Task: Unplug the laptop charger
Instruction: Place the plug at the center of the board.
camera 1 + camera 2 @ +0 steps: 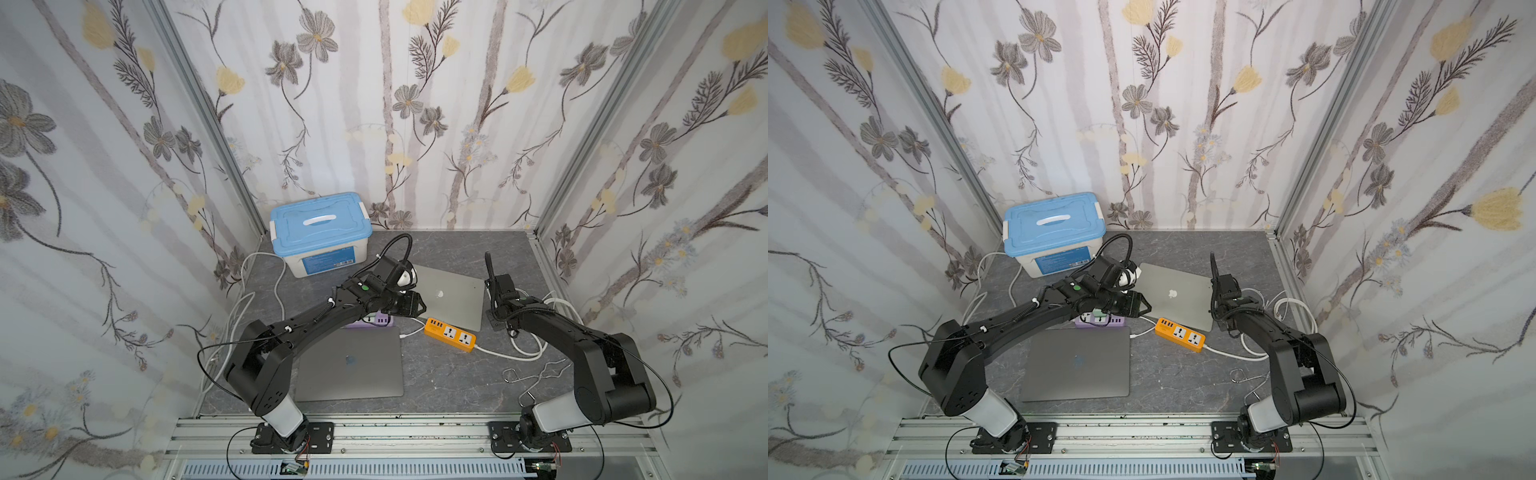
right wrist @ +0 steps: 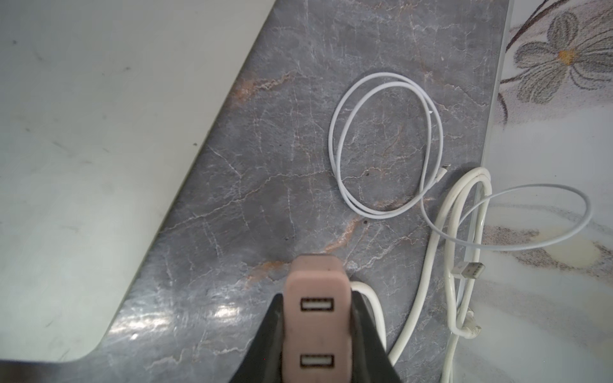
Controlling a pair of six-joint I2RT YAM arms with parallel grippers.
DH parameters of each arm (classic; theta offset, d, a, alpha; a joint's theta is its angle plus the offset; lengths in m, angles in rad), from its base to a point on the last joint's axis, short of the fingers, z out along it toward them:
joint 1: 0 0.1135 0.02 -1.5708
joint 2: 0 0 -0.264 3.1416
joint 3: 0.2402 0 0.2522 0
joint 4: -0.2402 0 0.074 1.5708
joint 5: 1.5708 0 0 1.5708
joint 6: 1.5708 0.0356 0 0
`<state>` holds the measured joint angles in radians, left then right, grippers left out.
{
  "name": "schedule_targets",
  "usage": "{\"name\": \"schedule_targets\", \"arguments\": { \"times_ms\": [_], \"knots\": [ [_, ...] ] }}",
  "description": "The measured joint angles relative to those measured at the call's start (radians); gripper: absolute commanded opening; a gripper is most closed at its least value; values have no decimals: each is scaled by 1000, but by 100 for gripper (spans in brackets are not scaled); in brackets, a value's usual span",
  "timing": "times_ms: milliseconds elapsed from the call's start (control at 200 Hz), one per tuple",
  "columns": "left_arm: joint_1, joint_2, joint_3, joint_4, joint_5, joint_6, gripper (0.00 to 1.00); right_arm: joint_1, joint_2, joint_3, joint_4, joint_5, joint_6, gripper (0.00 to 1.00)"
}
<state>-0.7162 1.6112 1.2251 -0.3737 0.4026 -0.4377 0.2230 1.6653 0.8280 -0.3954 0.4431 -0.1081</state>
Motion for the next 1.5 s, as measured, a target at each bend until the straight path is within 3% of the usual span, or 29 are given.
{"name": "schedule_targets", "arguments": {
  "times_ms": [235,410,530,1109,1499],
  "knots": [
    [24,-51,-54,-3,-10,0,54,39,101,41,40,61,30,23],
    [31,-56,-74,-3,-10,0,54,52,126,46,66,87,50,32],
    [32,-55,-81,0,-10,0,54,55,139,50,63,60,67,36],
    [32,-53,-111,19,-4,-7,54,56,141,48,48,30,103,41],
    [32,-48,-113,30,2,-11,54,12,148,39,50,-61,110,42]
  ]
}}
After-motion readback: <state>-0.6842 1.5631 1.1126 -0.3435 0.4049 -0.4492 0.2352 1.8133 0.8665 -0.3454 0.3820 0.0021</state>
